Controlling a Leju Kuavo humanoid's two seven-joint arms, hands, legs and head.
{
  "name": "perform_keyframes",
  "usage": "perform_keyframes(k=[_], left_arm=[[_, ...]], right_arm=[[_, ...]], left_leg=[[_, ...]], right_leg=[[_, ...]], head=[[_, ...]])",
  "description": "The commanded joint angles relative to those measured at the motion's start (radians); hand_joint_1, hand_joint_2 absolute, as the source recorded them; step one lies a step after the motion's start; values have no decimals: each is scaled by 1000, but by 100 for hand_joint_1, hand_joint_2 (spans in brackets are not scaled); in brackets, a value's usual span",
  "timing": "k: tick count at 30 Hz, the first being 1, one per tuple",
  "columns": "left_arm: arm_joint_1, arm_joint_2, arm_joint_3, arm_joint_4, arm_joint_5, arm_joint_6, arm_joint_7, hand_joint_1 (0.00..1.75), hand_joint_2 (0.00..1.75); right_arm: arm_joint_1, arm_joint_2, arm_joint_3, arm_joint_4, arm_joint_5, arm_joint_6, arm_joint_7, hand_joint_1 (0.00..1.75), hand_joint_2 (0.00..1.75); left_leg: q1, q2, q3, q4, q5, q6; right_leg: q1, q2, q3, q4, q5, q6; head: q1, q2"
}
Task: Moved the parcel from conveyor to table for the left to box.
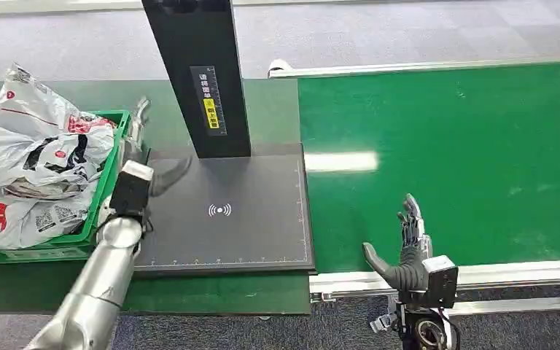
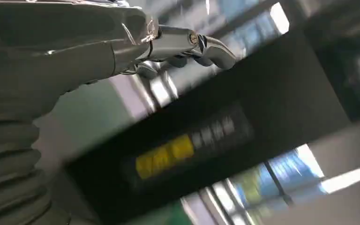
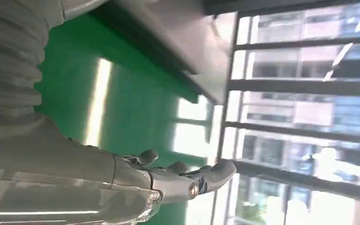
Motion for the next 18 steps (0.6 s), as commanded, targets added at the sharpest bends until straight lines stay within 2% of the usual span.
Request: perform_keyframes(k=[1,4,7,10,13,18], left_arm=[[232,-60,39,-113,191,-189,11,0,175],[233,-61,40,-112,191,-192,9,0,175],[258,-68,32,-118,251,-315,29,0,175],[338,-66,-62,-177,227,-411,23,0,175],[392,-70,-122,-218,147,-377,-1,0,175],[432,-88,-122,-215,144,-379,-5,0,175]], right_arm=[[-30,-11,48,-110,-9,41,-6,0,175],[-35,-7,52,-107,-10,40,-6,0,175],[-49,-7,73,-99,-23,67,-18,0,175],[-63,-2,105,-103,-21,78,-15,0,175],[-77,-2,124,-93,-7,78,-10,0,175],[-40,0,100,-105,-4,77,-9,0,175]], left_leg=[[-1,2,3,-2,0,0],[0,1,1,-1,0,0],[1,1,1,-1,0,0],[0,2,2,-1,0,1],[0,2,2,-1,-1,0],[0,-1,3,-2,0,0]], right_leg=[[-1,2,1,-1,0,0],[0,2,0,0,0,-1],[1,1,1,0,0,0],[0,3,2,-1,0,0],[0,2,2,-1,0,0],[1,0,3,-2,-1,-1]], head=[[0,0],[-1,0],[0,0],[0,0],[0,0],[0,0]])
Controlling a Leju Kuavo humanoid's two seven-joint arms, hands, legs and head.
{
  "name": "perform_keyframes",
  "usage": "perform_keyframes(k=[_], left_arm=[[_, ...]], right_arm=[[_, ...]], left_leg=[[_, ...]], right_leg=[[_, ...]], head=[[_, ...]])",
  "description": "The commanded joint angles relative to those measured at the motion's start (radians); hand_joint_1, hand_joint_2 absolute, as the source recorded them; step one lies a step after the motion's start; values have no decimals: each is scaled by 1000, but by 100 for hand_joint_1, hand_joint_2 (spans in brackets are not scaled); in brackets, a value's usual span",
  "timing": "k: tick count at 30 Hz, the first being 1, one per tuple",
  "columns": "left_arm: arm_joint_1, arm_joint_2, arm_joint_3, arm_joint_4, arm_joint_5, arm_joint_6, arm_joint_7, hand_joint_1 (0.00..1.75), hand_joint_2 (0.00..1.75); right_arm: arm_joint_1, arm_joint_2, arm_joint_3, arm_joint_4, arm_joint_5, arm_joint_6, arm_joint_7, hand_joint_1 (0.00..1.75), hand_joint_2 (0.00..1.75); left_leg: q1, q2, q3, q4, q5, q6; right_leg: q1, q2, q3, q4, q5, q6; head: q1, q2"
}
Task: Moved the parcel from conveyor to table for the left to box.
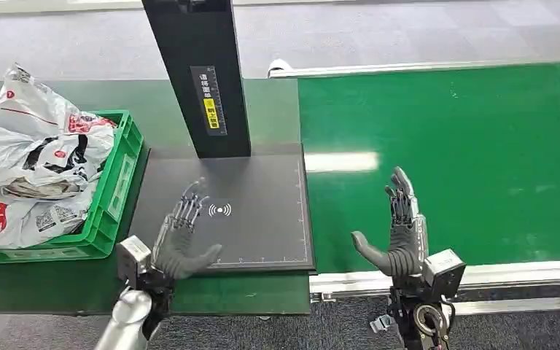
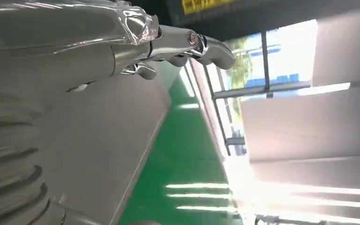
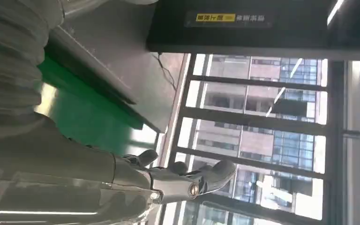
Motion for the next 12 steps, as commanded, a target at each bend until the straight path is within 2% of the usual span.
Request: perform_keyframes(k=[1,7,12], left_arm=[[89,-8,-59,-33,-31,13,-15,0,175],[100,-24,-39,-43,-71,8,4,0,175],[61,-31,-44,1,-89,-12,0,0,175]], right_arm=[[2,-1,11,16,4,3,5,0,175],[-22,12,4,39,25,4,1,0,175],[-30,4,-9,59,28,3,2,0,175]], left_leg=[[0,0,2,-1,0,0],[0,1,1,-1,0,0],[0,-1,2,-2,0,1]], right_leg=[[0,0,2,-1,0,0],[0,1,1,-1,0,0],[0,0,3,-2,0,0]], head=[[0,0],[0,0],[0,0]])
